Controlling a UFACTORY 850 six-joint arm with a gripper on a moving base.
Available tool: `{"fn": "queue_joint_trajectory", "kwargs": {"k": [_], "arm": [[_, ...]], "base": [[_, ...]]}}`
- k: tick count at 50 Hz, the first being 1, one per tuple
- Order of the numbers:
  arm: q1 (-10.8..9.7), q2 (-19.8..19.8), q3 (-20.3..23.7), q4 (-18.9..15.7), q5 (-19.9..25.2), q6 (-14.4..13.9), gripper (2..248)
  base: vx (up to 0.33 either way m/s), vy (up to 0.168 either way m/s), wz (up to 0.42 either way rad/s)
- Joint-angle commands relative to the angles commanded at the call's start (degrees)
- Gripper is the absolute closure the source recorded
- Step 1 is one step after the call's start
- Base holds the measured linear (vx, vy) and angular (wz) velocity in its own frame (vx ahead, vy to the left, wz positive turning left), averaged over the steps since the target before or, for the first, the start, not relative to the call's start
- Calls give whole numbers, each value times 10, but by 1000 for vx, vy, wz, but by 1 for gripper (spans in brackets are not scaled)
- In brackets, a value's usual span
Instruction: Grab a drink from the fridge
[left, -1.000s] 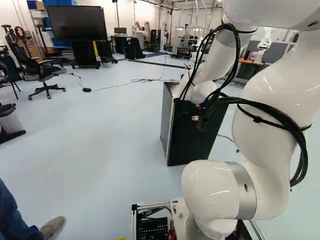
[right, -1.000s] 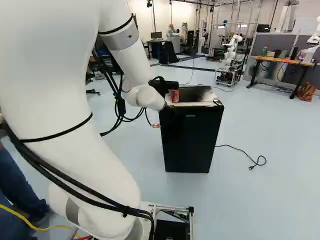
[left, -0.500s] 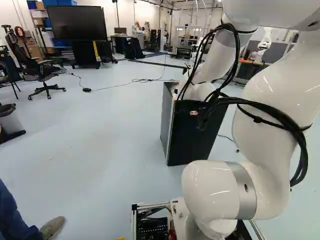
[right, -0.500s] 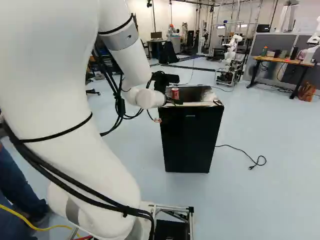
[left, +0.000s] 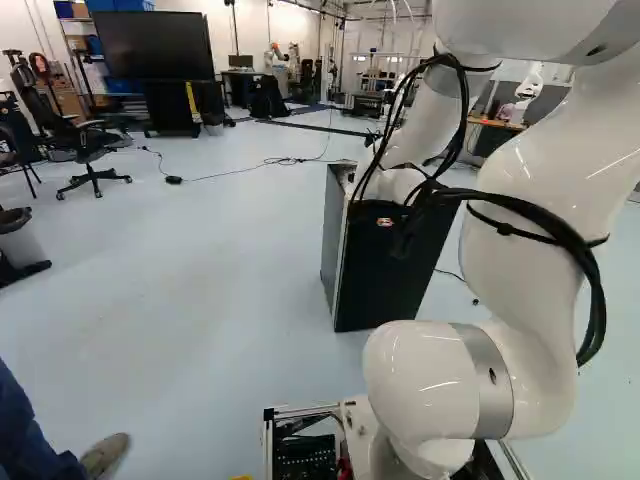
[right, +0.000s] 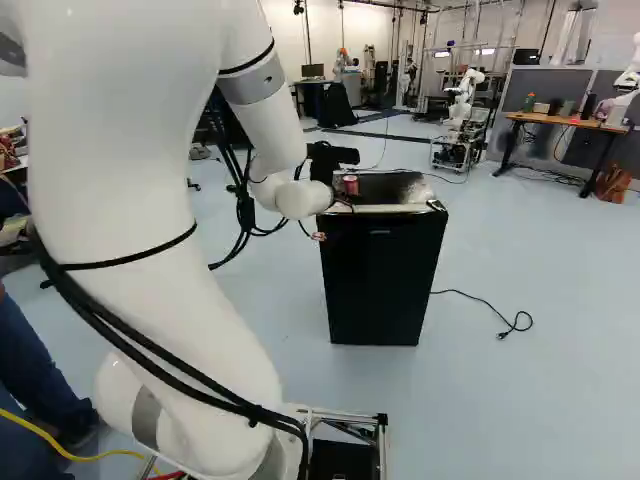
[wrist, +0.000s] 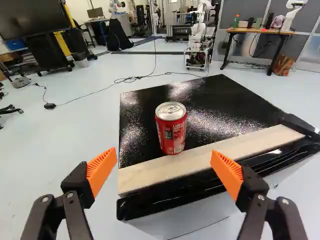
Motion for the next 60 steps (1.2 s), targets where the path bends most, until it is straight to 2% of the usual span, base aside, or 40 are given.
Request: {"fn": "queue_joint_trajectory", "kwargs": {"k": [31, 60], "arm": [[4, -66, -58, 0, 84, 0, 3], [-19, -145, -129, 0, 90, 0, 3]], "base": [[0, 0, 0], [0, 0, 0]]}}
